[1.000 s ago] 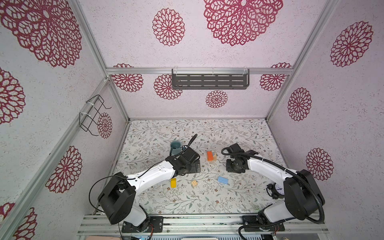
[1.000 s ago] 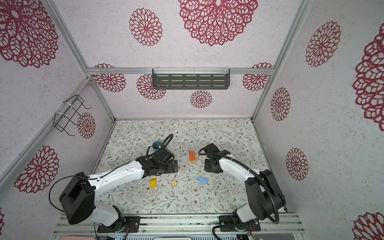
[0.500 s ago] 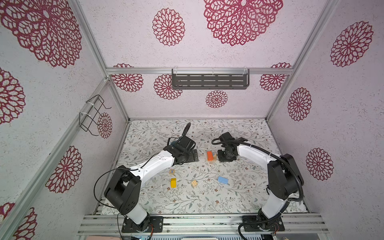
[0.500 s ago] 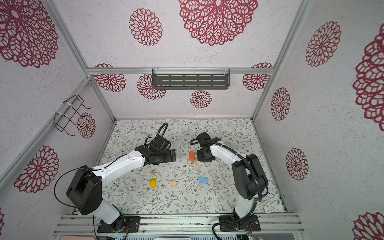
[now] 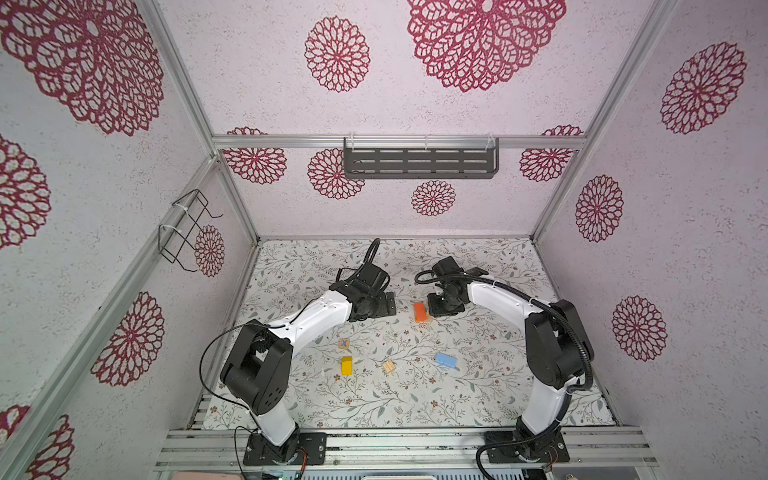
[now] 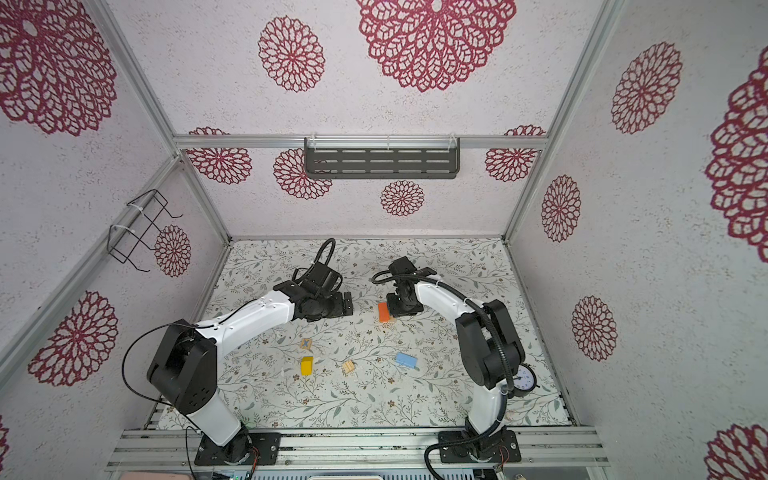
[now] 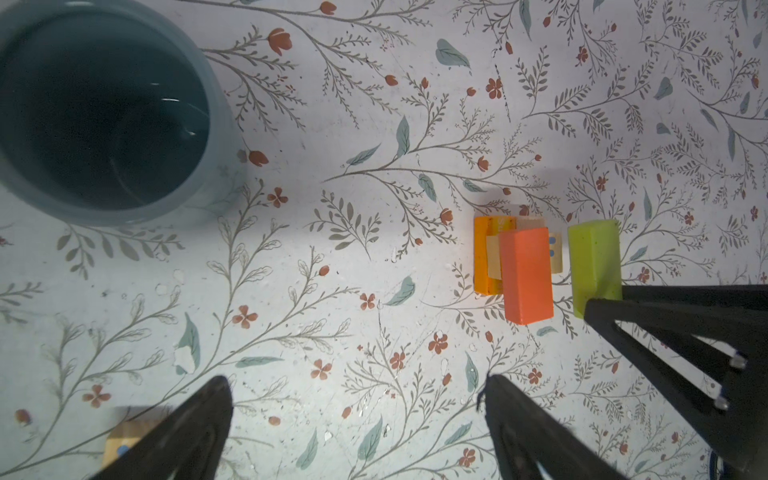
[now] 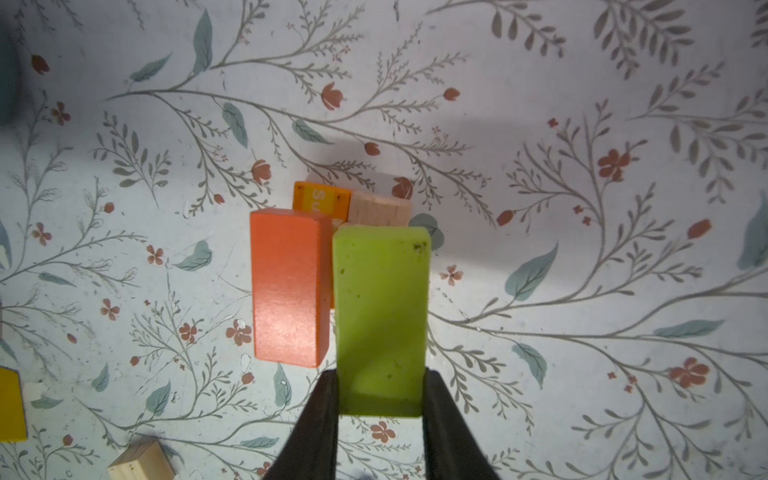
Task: Build the wood block tower
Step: 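Carry the lime green block with the right gripper to the stack, then lower the lime green block beside the red-orange block and release it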
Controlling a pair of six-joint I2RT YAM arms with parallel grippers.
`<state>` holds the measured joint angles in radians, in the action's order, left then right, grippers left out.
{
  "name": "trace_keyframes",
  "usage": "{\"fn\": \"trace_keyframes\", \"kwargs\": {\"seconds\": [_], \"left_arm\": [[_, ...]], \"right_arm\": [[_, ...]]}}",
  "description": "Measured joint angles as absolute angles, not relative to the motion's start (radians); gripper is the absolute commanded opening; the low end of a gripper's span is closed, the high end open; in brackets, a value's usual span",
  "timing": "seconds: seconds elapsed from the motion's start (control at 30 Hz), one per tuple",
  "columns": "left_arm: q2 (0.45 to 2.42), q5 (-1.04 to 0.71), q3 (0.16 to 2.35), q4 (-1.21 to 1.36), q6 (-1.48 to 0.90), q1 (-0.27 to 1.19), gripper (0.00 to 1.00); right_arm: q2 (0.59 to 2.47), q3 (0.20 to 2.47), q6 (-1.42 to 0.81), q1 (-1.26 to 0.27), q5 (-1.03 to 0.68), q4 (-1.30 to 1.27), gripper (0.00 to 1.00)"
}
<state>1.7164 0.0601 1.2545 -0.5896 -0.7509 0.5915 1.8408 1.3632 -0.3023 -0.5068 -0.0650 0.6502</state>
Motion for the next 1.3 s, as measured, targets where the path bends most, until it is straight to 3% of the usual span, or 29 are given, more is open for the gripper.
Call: {"fn": "trace_keyframes", "kwargs": {"seconds": [0.53, 1.3], "left_arm": [[1.755, 0.035, 1.258, -0.588, -0.748, 0.588, 0.97], [1.755, 0.035, 1.258, -0.589, -0.748, 0.588, 0.97]], "right_arm": [[1.865, 1.363, -0.299, -0.508, -0.107, 0.645, 0.25], [1.873, 1.363, -0.308, -0.508, -0.105, 0.632, 0.34]]}}
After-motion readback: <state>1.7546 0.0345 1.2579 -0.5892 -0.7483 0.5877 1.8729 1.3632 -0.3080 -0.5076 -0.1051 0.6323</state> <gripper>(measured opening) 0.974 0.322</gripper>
